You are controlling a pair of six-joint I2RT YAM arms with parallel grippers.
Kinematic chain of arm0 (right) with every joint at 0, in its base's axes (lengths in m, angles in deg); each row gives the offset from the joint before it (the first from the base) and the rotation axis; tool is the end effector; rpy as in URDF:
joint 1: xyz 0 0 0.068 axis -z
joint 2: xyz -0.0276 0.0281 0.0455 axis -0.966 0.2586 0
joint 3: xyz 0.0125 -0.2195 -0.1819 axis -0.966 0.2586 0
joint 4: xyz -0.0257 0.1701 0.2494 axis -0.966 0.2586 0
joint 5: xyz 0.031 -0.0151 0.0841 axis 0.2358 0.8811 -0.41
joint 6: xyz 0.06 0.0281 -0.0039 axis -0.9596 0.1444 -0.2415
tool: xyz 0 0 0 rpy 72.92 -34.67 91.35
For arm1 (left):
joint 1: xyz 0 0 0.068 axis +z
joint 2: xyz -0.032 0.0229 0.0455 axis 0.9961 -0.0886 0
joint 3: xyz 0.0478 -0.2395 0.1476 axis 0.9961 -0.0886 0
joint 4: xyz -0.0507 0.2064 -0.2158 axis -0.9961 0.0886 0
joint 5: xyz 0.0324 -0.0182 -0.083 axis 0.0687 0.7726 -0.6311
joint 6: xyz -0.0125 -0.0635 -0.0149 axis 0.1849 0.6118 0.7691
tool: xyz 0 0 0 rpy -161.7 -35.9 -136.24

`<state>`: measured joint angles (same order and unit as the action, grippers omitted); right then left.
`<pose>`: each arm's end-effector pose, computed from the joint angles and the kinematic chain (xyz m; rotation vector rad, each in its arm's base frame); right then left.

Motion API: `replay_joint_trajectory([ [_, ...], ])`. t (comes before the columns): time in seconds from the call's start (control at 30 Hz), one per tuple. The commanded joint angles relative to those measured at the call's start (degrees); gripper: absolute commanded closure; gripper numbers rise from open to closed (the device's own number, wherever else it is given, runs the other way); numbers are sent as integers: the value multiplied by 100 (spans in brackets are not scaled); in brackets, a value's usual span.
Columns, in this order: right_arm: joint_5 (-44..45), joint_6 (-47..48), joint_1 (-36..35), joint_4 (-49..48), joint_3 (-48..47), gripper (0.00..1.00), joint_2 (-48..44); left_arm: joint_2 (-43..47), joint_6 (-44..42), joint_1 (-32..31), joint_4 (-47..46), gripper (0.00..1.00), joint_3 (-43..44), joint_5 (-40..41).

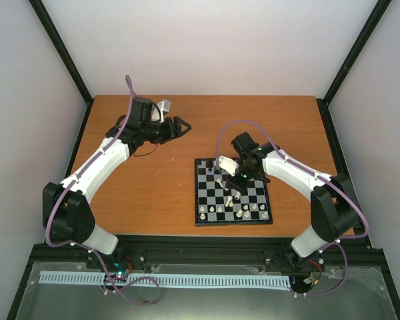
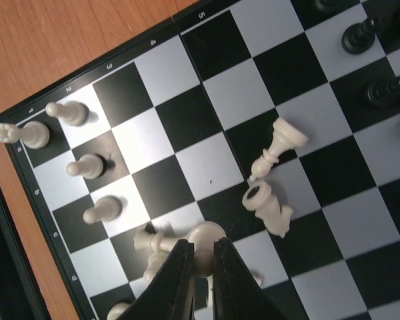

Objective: Set up the chess pieces on the board

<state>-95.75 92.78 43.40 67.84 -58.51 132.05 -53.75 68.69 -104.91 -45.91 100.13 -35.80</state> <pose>0.2789 0.1940 0.1906 -1.5537 2.3828 0.5291 0.3596 -0.1574 0.3143 -0.0363 2.3435 -1.0654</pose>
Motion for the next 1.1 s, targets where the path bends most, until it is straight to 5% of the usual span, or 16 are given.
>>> replay_joint_trajectory([
  [0.0,251,141,45,124,330,95,-408,127,-101,21,98,27,241,-62],
  [0.37,-74,878,38,562,1002,94,-864,130,-83,21,82,27,227,-68],
  [1.07,111,791,-28,133,1167,93,-312,102,-84,17,92,27,226,-92],
])
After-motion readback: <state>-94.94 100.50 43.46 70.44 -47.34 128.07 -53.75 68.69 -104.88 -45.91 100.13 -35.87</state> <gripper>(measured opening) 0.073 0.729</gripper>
